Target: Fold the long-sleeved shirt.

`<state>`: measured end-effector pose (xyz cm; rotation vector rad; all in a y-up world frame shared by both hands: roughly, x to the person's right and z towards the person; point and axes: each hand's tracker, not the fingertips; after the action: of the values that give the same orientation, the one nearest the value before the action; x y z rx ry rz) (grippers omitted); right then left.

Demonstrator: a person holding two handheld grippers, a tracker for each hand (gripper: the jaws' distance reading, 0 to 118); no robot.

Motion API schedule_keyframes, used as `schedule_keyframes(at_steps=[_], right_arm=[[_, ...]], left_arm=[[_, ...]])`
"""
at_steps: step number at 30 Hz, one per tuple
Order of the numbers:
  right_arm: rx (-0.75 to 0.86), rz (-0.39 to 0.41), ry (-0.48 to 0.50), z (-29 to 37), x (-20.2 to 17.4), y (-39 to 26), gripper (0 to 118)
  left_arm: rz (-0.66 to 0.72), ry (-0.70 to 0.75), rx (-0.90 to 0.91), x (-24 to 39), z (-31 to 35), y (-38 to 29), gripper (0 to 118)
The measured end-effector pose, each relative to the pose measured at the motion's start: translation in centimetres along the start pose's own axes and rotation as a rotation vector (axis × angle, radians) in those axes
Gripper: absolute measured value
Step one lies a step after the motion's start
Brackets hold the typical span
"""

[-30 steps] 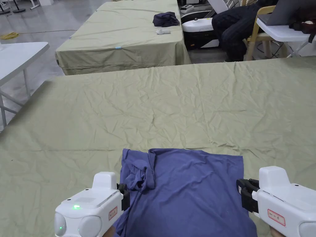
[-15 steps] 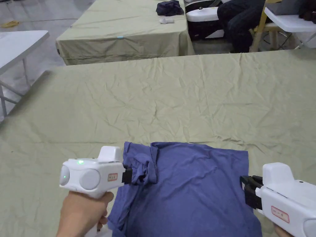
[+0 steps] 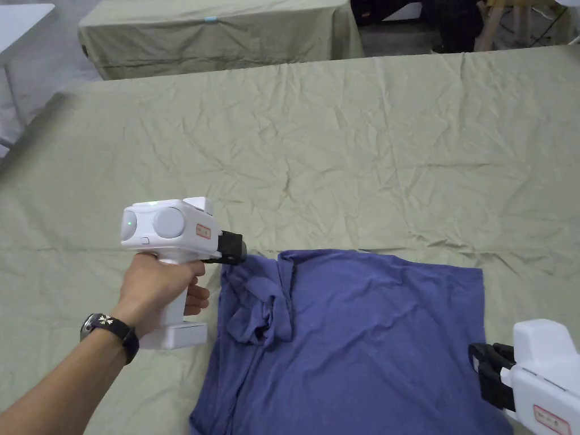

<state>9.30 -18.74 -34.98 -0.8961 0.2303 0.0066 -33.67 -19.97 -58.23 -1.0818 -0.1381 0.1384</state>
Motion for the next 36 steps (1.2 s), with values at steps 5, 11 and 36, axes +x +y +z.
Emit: schedule_keyframes(at_steps=[5,11,36], right_arm=[[-0.026,0.005,-0.008,-1.2,0.1,0.2,1],[-0.037,0.013,-0.009,-1.4,0.0,0.2,1],[-0.142,0.003,-0.064,-11.8,7.9,13.2,60]], left_arm=[[0.056,-0.002,-0.064,-0.4,-4.5,-0.1,58],[-0.001,0.002,-0.050,0.0,-5.0,-1.0,61],[-0.032,0.042,0.006,0.0,-4.9,-2.6,13]])
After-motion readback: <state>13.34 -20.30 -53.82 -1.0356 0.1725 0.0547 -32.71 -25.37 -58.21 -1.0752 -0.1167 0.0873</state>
